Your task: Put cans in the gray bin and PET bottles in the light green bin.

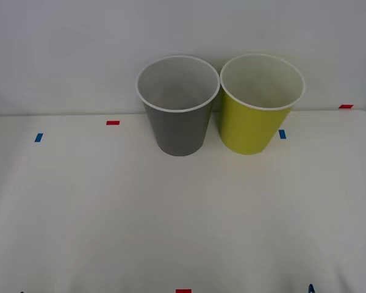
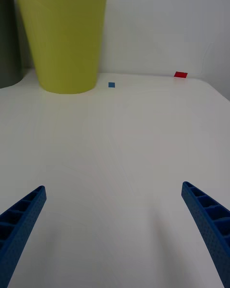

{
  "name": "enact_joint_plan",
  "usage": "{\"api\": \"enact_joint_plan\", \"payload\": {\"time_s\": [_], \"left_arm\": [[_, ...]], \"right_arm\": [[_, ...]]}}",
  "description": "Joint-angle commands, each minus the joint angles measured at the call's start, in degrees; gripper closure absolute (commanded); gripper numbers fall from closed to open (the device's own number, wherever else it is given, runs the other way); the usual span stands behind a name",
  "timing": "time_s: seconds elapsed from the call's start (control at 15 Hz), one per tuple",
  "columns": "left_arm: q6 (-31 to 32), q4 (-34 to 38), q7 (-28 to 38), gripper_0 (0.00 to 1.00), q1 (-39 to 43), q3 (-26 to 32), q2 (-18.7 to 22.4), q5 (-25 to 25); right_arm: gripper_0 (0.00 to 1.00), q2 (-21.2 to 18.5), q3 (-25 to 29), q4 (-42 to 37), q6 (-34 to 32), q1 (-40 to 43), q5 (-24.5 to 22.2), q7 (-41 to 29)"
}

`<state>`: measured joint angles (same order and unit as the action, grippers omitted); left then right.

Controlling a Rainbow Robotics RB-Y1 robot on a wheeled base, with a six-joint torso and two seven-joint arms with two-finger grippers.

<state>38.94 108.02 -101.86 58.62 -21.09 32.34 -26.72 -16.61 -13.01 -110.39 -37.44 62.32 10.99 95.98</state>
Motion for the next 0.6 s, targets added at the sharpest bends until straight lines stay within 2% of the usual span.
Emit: {"api": "enact_joint_plan", "payload": {"time_s": [0.07,0.6], "left_arm": [[0.00,0.00,0.00,0.00,0.00,0.00,0.00,0.00],[0.00,0.00,0.00,0.00,0.00,0.00,0.00,0.00]], "right_arm": [[0.02,0.00,0.00,0.00,0.00,0.00,0.00,0.00],[0.02,0.00,0.00,0.00,0.00,0.00,0.00,0.00]]}}
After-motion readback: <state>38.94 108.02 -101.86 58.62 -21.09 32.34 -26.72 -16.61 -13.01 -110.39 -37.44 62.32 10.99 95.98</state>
